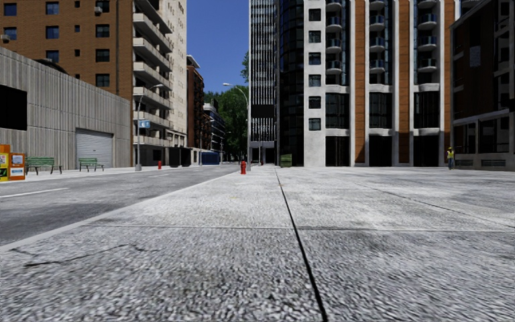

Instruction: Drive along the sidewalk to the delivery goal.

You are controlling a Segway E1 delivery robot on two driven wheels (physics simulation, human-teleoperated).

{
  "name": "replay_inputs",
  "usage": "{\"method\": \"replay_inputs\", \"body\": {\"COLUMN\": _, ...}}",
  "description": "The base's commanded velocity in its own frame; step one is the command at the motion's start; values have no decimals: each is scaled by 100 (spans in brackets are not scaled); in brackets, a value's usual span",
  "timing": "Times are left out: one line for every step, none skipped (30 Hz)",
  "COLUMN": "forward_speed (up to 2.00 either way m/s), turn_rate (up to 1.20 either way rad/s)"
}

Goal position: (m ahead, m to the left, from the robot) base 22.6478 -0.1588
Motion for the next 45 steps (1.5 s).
{"method": "replay_inputs", "body": {"forward_speed": 200, "turn_rate": 0}}
{"method": "replay_inputs", "body": {"forward_speed": 200, "turn_rate": 0}}
{"method": "replay_inputs", "body": {"forward_speed": 200, "turn_rate": 0}}
{"method": "replay_inputs", "body": {"forward_speed": 200, "turn_rate": 0}}
{"method": "replay_inputs", "body": {"forward_speed": 200, "turn_rate": 0}}
{"method": "replay_inputs", "body": {"forward_speed": 200, "turn_rate": 0}}
{"method": "replay_inputs", "body": {"forward_speed": 200, "turn_rate": 0}}
{"method": "replay_inputs", "body": {"forward_speed": 200, "turn_rate": 0}}
{"method": "replay_inputs", "body": {"forward_speed": 200, "turn_rate": 0}}
{"method": "replay_inputs", "body": {"forward_speed": 200, "turn_rate": 0}}
{"method": "replay_inputs", "body": {"forward_speed": 200, "turn_rate": 0}}
{"method": "replay_inputs", "body": {"forward_speed": 200, "turn_rate": 0}}
{"method": "replay_inputs", "body": {"forward_speed": 200, "turn_rate": 0}}
{"method": "replay_inputs", "body": {"forward_speed": 200, "turn_rate": 0}}
{"method": "replay_inputs", "body": {"forward_speed": 200, "turn_rate": 0}}
{"method": "replay_inputs", "body": {"forward_speed": 200, "turn_rate": 0}}
{"method": "replay_inputs", "body": {"forward_speed": 200, "turn_rate": 0}}
{"method": "replay_inputs", "body": {"forward_speed": 200, "turn_rate": 0}}
{"method": "replay_inputs", "body": {"forward_speed": 200, "turn_rate": 0}}
{"method": "replay_inputs", "body": {"forward_speed": 200, "turn_rate": 0}}
{"method": "replay_inputs", "body": {"forward_speed": 200, "turn_rate": 0}}
{"method": "replay_inputs", "body": {"forward_speed": 200, "turn_rate": 0}}
{"method": "replay_inputs", "body": {"forward_speed": 200, "turn_rate": 0}}
{"method": "replay_inputs", "body": {"forward_speed": 200, "turn_rate": 0}}
{"method": "replay_inputs", "body": {"forward_speed": 200, "turn_rate": 0}}
{"method": "replay_inputs", "body": {"forward_speed": 200, "turn_rate": 0}}
{"method": "replay_inputs", "body": {"forward_speed": 200, "turn_rate": 0}}
{"method": "replay_inputs", "body": {"forward_speed": 200, "turn_rate": 0}}
{"method": "replay_inputs", "body": {"forward_speed": 200, "turn_rate": 0}}
{"method": "replay_inputs", "body": {"forward_speed": 200, "turn_rate": 0}}
{"method": "replay_inputs", "body": {"forward_speed": 200, "turn_rate": 0}}
{"method": "replay_inputs", "body": {"forward_speed": 200, "turn_rate": -3}}
{"method": "replay_inputs", "body": {"forward_speed": 200, "turn_rate": -9}}
{"method": "replay_inputs", "body": {"forward_speed": 200, "turn_rate": -9}}
{"method": "replay_inputs", "body": {"forward_speed": 200, "turn_rate": -12}}
{"method": "replay_inputs", "body": {"forward_speed": 200, "turn_rate": -15}}
{"method": "replay_inputs", "body": {"forward_speed": 200, "turn_rate": -18}}
{"method": "replay_inputs", "body": {"forward_speed": 200, "turn_rate": -20}}
{"method": "replay_inputs", "body": {"forward_speed": 200, "turn_rate": -20}}
{"method": "replay_inputs", "body": {"forward_speed": 200, "turn_rate": -21}}
{"method": "replay_inputs", "body": {"forward_speed": 200, "turn_rate": -21}}
{"method": "replay_inputs", "body": {"forward_speed": 200, "turn_rate": -22}}
{"method": "replay_inputs", "body": {"forward_speed": 200, "turn_rate": -22}}
{"method": "replay_inputs", "body": {"forward_speed": 200, "turn_rate": -22}}
{"method": "replay_inputs", "body": {"forward_speed": 200, "turn_rate": -23}}
